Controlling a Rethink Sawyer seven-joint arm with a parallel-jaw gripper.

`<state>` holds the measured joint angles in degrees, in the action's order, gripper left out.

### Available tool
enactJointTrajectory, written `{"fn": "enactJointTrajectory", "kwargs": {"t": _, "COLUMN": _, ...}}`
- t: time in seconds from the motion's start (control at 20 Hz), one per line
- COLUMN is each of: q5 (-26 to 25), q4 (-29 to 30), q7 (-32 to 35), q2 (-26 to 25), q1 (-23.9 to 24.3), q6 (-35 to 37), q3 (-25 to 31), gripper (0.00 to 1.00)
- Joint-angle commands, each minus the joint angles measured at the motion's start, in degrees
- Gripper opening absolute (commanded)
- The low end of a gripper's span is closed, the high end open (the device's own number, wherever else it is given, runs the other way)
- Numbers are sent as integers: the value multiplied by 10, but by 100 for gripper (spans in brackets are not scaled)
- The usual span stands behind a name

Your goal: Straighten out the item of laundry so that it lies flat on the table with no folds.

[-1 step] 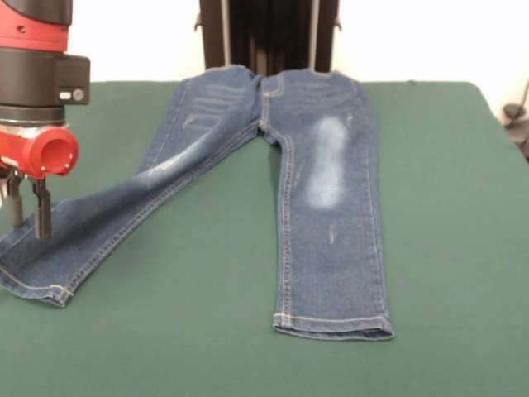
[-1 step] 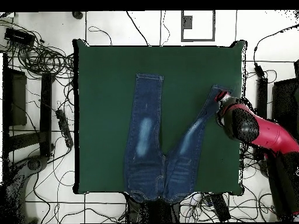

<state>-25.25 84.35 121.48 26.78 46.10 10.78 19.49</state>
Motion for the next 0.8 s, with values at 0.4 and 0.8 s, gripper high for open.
{"fn": "enactJointTrajectory", "kwargs": {"t": 0.4, "q5": -27, "q4": 64, "q7": 34, "q2": -7, "q1": -57, "q6": -23, "q3": 4, "gripper": 100}}
{"fn": "enactJointTrajectory", "kwargs": {"t": 0.8, "q5": -28, "q4": 47, "q7": 19, "q2": -28, "q1": -49, "q6": -17, "q3": 19, "gripper": 100}}
